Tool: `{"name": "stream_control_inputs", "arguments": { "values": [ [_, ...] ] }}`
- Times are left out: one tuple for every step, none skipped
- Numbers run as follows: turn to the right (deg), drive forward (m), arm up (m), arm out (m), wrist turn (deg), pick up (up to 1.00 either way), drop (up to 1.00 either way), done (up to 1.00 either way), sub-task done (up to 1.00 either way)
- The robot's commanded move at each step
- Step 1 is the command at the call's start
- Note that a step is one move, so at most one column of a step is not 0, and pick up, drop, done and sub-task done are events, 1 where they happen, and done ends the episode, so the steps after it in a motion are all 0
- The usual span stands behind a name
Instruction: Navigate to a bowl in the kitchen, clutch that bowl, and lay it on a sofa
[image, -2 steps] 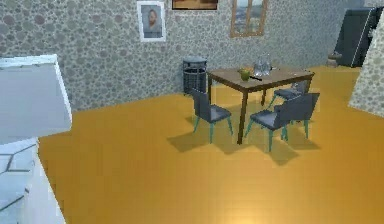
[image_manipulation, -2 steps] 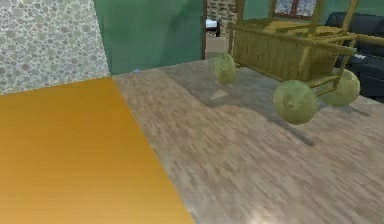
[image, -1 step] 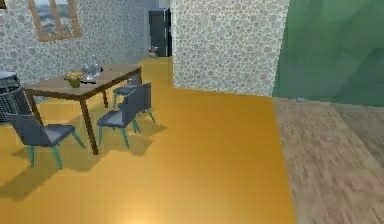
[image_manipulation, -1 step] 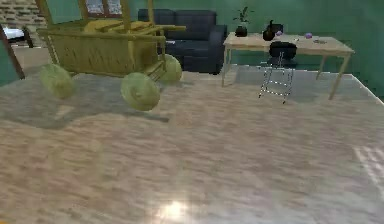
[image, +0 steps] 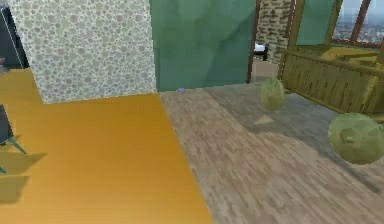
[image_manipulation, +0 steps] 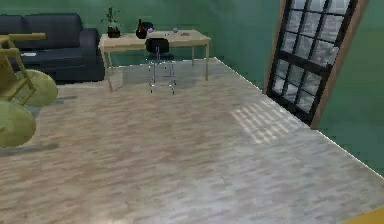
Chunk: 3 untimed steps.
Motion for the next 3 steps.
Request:
{"name": "stream_control_inputs", "arguments": {
  "values": [
    [3.0,0.0,0.0,0.0,0.0,0.0,0.0,0.0,0.0],
    [0.0,0.05,0.0,0.0,0.0,0.0,0.0,0.0,0.0],
    [-45.0,0.0,0.0,0.0,0.0,0.0,0.0,0.0,0.0]
  ]
}}
